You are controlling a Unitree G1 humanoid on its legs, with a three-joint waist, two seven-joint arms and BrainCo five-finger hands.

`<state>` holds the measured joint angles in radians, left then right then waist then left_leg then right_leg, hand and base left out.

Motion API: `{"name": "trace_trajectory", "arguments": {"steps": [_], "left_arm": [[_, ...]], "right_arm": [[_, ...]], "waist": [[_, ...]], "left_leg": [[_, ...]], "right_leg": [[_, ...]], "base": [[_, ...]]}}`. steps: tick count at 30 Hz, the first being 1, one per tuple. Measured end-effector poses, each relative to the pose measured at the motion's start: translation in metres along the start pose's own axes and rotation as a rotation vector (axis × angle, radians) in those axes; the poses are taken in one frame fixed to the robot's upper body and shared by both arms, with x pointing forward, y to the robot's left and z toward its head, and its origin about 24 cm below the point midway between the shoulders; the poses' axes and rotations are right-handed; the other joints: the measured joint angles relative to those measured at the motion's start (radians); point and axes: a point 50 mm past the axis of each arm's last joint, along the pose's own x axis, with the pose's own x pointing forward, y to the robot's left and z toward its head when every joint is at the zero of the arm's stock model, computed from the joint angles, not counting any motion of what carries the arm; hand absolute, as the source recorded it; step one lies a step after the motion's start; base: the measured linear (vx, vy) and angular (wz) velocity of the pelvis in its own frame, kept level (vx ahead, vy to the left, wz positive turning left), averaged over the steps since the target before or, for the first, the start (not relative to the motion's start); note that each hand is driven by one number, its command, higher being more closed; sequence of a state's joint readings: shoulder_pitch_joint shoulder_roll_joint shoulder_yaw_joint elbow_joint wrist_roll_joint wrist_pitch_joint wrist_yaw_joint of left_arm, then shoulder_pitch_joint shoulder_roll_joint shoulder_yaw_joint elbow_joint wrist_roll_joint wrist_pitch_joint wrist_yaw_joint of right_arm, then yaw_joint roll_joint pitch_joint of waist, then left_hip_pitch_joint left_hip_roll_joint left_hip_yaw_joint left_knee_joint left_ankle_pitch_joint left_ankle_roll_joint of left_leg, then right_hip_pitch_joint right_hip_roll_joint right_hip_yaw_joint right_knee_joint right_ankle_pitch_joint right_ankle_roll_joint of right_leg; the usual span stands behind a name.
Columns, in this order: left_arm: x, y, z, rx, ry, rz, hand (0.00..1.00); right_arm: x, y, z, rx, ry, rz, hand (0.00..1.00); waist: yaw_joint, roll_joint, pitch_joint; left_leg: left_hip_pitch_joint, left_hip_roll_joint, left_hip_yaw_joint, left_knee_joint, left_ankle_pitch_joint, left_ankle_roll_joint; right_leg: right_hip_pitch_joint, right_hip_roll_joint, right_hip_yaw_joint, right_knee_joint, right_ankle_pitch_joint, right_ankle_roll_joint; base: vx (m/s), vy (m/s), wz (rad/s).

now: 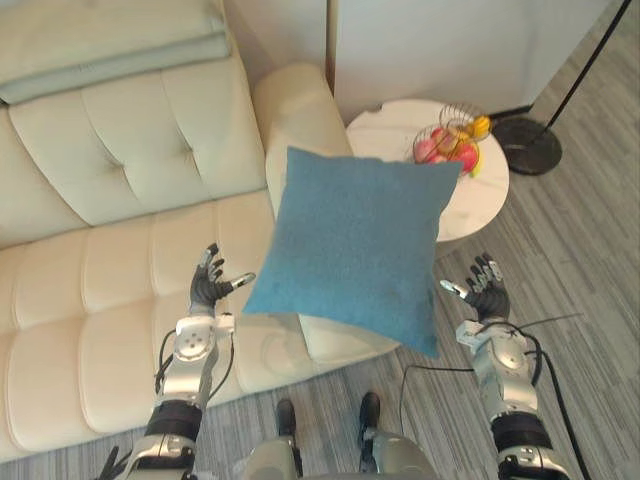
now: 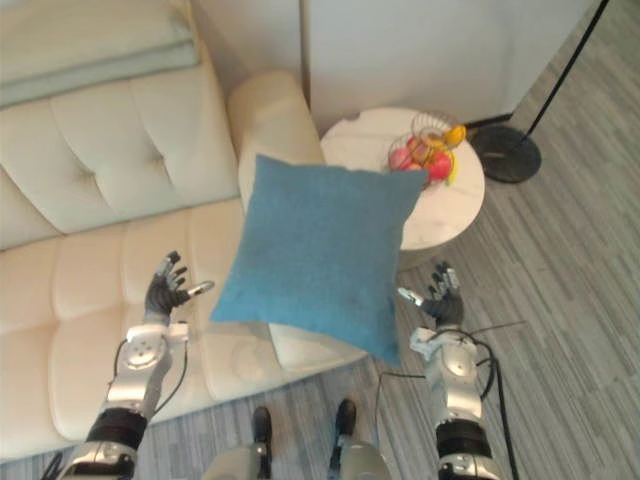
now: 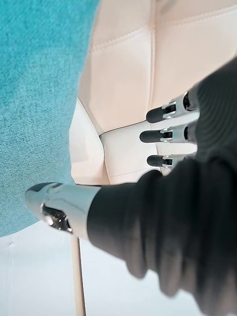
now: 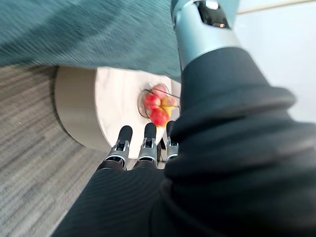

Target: Pick up cushions and gather them together orderly.

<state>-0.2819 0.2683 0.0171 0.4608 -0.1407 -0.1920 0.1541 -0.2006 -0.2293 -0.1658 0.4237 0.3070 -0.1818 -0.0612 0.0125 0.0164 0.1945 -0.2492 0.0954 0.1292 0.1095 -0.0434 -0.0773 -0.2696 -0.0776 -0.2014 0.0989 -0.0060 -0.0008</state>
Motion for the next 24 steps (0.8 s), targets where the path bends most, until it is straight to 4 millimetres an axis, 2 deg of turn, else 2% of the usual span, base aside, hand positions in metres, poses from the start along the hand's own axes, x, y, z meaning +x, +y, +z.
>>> {"name": "trace_trajectory", "arguments": {"steps": [2,6,11,14,17,24], "left_arm": [[0.003,-0.004,0.004,-0.001,-0.014,-0.013,0.0],[0.017,-0.022,0.026,-0.017,-0.082,-0.069,0.0],[0.035,-0.041,0.059,-0.032,-0.175,-0.109,0.0],[0.044,-0.051,0.079,-0.047,-0.228,-0.137,0.0],[0.053,-0.053,0.104,-0.043,-0.3,-0.145,0.0],[0.071,-0.063,0.162,-0.071,-0.436,-0.125,0.0]], "right_arm": [[0.0,0.003,-0.001,0.012,0.005,0.008,0.0],[0.003,0.01,0.002,0.022,-0.004,0.023,0.0],[0.014,0.036,0.016,0.067,-0.049,0.079,0.0],[0.021,0.05,0.03,0.086,-0.094,0.107,0.0],[0.03,0.065,0.048,0.12,-0.149,0.14,0.0],[0.035,0.092,0.073,0.175,-0.219,0.219,0.0]], "waist": [[0.003,0.0,0.005],[0.018,0.005,0.042],[0.042,0.007,0.075],[0.041,0.007,0.086],[0.042,0.002,0.093],[0.041,-0.008,0.114]], "left_leg": [[-0.027,0.002,0.0,0.024,-0.005,0.004],[-0.112,0.007,0.0,0.118,-0.032,0.013],[-0.256,0.021,0.002,0.239,-0.078,0.02],[-0.317,0.061,0.059,0.265,-0.066,0.02],[-0.381,0.072,0.067,0.276,-0.044,0.022],[-0.427,0.086,0.072,0.256,-0.006,0.016]], "right_leg": [[-0.027,-0.003,0.009,0.024,0.0,0.0],[-0.101,-0.012,0.021,0.097,-0.002,0.001],[-0.222,-0.023,0.019,0.195,-0.023,0.008],[-0.278,-0.026,0.004,0.217,-0.027,0.006],[-0.339,-0.026,-0.004,0.223,-0.011,0.002],[-0.382,-0.011,-0.008,0.187,0.028,-0.014]], "base": [[-0.08,0.004,0.02],[-0.12,0.024,0.0],[-0.2,0.013,0.05],[-0.17,-0.05,0.19],[-0.09,-0.028,-0.01],[0.01,-0.028,-0.05]]}}
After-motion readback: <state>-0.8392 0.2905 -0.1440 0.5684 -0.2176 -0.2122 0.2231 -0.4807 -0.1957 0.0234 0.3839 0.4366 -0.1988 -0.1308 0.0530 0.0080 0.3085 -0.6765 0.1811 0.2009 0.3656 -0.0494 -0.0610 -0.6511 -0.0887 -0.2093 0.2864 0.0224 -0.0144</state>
